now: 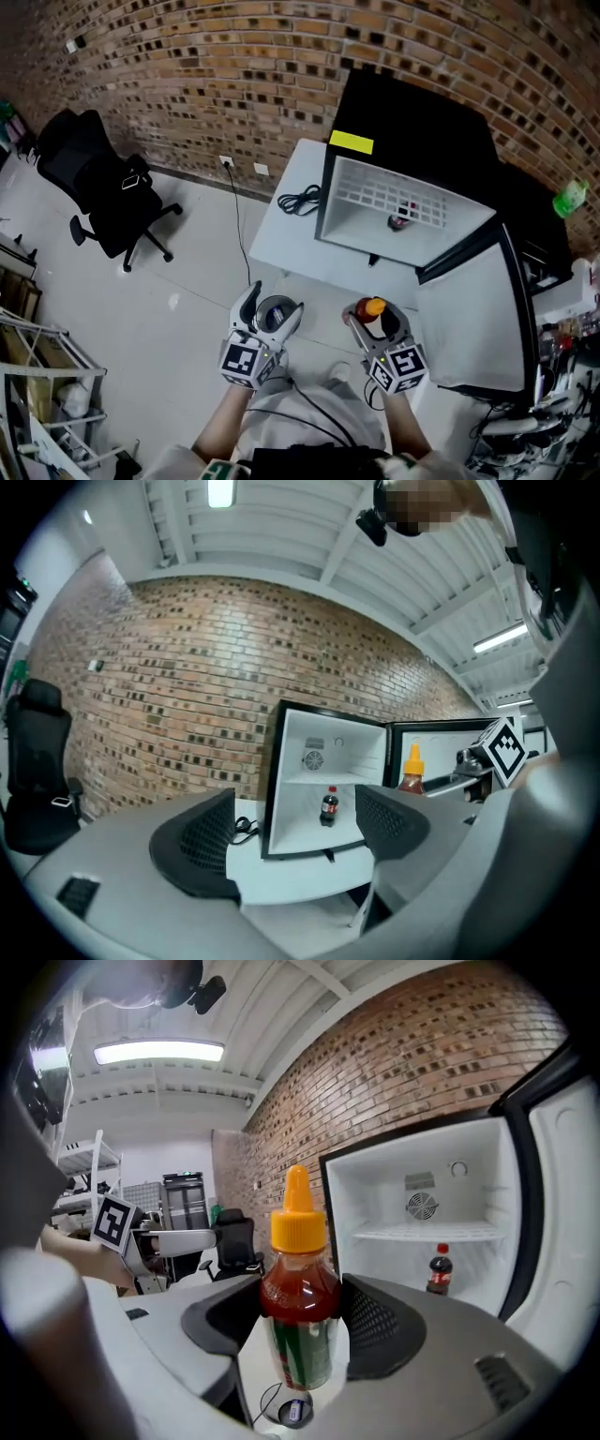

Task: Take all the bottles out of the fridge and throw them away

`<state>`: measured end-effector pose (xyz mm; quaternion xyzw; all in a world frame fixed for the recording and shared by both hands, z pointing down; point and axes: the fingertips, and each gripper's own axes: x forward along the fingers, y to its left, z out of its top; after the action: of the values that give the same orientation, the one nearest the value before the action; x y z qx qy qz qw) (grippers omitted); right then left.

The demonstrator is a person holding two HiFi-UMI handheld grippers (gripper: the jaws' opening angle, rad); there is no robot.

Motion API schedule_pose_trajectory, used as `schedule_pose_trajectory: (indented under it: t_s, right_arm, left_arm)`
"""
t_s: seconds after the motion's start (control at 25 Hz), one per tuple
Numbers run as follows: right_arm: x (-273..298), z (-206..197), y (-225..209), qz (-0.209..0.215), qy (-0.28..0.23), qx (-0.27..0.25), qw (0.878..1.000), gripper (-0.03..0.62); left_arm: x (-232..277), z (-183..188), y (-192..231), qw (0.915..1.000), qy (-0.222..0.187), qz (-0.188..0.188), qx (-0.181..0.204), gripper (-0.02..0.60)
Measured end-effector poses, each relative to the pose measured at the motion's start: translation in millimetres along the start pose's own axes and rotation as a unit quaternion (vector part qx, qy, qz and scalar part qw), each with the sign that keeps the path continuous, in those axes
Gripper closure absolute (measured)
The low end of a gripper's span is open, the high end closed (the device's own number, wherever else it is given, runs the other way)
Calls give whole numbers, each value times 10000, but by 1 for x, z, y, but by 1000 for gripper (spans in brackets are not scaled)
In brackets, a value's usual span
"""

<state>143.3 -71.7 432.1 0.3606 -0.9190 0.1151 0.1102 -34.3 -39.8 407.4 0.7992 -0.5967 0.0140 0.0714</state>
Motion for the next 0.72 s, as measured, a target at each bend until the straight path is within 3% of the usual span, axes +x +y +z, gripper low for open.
schedule_pose_trajectory:
  t_s: [0.12,0.44,0.72]
  right_arm:
    - [34,-36,24,491,514,-286,9971,310]
    - [114,-171,85,1246,1697,-583,9759,310]
    - [176,-303,109,1516,2573,-527,9529,310]
  left_arm:
    - [-21,-32,22,9987,280,418,-114,192]
    - [-55,-108,58,9929,882,650,-454,192]
    - [-61,-186,95,9851,1084,921,-964,192]
